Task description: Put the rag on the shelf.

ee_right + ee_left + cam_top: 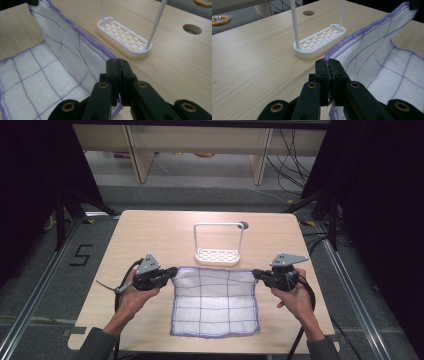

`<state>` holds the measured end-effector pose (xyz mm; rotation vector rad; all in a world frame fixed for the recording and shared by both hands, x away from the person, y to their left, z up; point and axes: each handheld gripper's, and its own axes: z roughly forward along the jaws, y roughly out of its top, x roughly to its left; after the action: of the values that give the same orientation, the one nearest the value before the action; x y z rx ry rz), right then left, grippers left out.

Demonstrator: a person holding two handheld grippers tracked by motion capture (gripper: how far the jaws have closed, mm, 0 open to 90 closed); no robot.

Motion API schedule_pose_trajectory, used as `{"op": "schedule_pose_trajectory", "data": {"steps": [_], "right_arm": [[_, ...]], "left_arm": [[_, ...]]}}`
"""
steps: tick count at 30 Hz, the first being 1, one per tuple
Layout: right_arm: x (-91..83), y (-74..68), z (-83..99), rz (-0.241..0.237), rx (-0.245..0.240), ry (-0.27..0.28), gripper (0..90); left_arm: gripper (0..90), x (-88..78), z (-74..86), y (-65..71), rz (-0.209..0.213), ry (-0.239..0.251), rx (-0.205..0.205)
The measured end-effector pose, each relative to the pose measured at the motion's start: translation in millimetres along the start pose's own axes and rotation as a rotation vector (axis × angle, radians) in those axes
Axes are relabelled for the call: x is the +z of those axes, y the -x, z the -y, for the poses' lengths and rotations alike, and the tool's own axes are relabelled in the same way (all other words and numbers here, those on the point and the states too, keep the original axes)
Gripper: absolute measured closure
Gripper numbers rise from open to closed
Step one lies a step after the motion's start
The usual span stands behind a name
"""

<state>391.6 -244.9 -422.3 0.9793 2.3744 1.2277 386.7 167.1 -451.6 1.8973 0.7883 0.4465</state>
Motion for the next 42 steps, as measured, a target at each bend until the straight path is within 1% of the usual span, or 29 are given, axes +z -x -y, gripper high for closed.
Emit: {"op": "schedule_pose_trajectory", "data": {"steps": [3, 5, 7, 8, 9, 10, 11, 12, 13, 14, 15, 17, 19, 22, 24, 25, 26, 27, 28, 29, 30, 32, 33, 34, 38, 39, 40, 41, 42], "right_arm": [[-6.7, -10.1, 9.8, -0.025, -0.006, -0.001, 88.5], [-8.5, -13.6, 15.1, -0.034, -0.033, -0.005, 88.5], [-10.5, -21.5, 21.9, -0.045, -0.022, -0.02, 88.5], [-10.3, -22.5, 24.8, -0.051, -0.043, -0.02, 88.5], [-10.9, -25.4, 28.0, -0.058, -0.038, -0.033, 88.5], [-10.8, -28.4, 31.4, -0.06, -0.037, -0.033, 88.5], [-10.2, -28.8, 34.4, -0.072, -0.056, -0.041, 88.4], [-10.4, -31.1, 38.0, -0.072, -0.039, -0.051, 88.4], [-9.9, -31.6, 41.4, -0.077, -0.05, -0.051, 88.4], [-10.1, -33.4, 45.0, -0.087, -0.038, -0.064, 88.3], [-10.2, -34.1, 48.3, -0.094, -0.039, -0.07, 88.2], [-10.7, -34.9, 54.8, -0.099, -0.05, -0.081, 88.1], [-10.8, -39.7, 64.3, -0.124, -0.035, -0.103, 87.9], [-10.1, -42.0, 71.7, -0.139, -0.048, -0.129, 87.4], [-9.9, -43.4, 74.1, -0.14, -0.052, -0.13, 86.8], [-10.2, -45.6, 79.1, -0.153, -0.059, -0.153, 85.4], [-10.2, -45.6, 79.1, -0.153, -0.059, -0.153, 85.4], [-9.9, -46.4, 81.1, -0.149, -0.061, -0.152, 85.1], [-10.5, -47.1, 83.4, -0.153, -0.063, -0.155, 84.3], [-12.6, -49.3, 87.8, -0.159, -0.064, -0.168, 83.8], [-12.6, -49.3, 87.8, -0.159, -0.064, -0.168, 83.8], [-14.5, -51.4, 91.4, -0.155, -0.064, -0.184, 83.9], [-15.1, -52.0, 92.7, -0.156, -0.067, -0.183, 83.9], [-16.1, -53.2, 94.0, -0.155, -0.067, -0.189, 84.0], [-21.4, -56.3, 97.8, -0.159, -0.065, -0.196, 84.1], [-22.9, -56.5, 98.1, -0.152, -0.068, -0.19, 84.0], [-24.6, -56.3, 97.9, -0.148, -0.07, -0.187, 83.5], [-26.1, -55.5, 97.7, -0.142, -0.069, -0.179, 81.9], [-28.1, -54.6, 97.2, -0.135, -0.057, -0.173, 78.6]], "left_arm": [[85.7, -8.6, 9.4, 9.4, 0.015, -0.004, 0.015], [85.7, -13.0, 16.5, 15.6, 0.033, -0.009, 0.027], [85.7, -17.4, 23.4, 20.5, 0.043, -0.024, 0.037], [85.7, -18.8, 27.2, 22.4, 0.052, -0.03, 0.044], [85.7, -20.3, 30.8, 24.3, 0.056, -0.036, 0.053], [85.6, -20.6, 34.7, 27.6, 0.058, -0.035, 0.041], [85.7, -21.3, 37.9, 29.4, 0.062, -0.043, 0.048], [85.6, -21.2, 41.0, 31.7, 0.069, -0.045, 0.048], [85.6, -21.2, 43.8, 33.5, 0.08, -0.052, 0.055], [85.5, -21.7, 46.4, 36.1, 0.082, -0.059, 0.062], [85.4, -21.6, 50.0, 38.4, 0.102, -0.073, 0.074], [85.3, -21.4, 55.7, 41.8, 0.105, -0.091, 0.096], [85.1, -21.6, 63.1, 44.6, 0.121, -0.124, 0.115], [84.9, -21.3, 68.0, 47.7, 0.129, -0.144, 0.139], [84.7, -20.9, 69.8, 49.3, 0.129, -0.149, 0.144], [84.1, -21.7, 73.3, 51.2, 0.137, -0.173, 0.153], [83.8, -21.7, 73.3, 51.2, 0.137, -0.173, 0.153], [83.8, -22.6, 74.5, 50.8, 0.136, -0.191, 0.178], [83.3, -23.4, 76.3, 52.5, 0.138, -0.188, 0.169], [82.7, -25.2, 79.6, 55.2, 0.16, -0.19, 0.141], [82.6, -25.2, 79.6, 55.2, 0.16, -0.19, 0.141], [82.4, -27.8, 82.5, 56.7, 0.171, -0.205, 0.162], [82.1, -28.6, 84.1, 59.1, 0.174, -0.2, 0.151], [81.7, -29.8, 86.3, 60.1, 0.171, -0.201, 0.163], [80.4, -35.6, 89.8, 65.4, 0.188, -0.194, 0.154], [80.4, -38.1, 89.7, 66.8, 0.197, -0.205, 0.159], [79.5, -39.6, 89.8, 67.4, 0.217, -0.208, 0.179], [76.6, -41.0, 90.9, 69.9, 0.244, -0.211, 0.155], [70.2, -42.1, 90.8, 70.3, 0.251, -0.204, 0.16]]}}
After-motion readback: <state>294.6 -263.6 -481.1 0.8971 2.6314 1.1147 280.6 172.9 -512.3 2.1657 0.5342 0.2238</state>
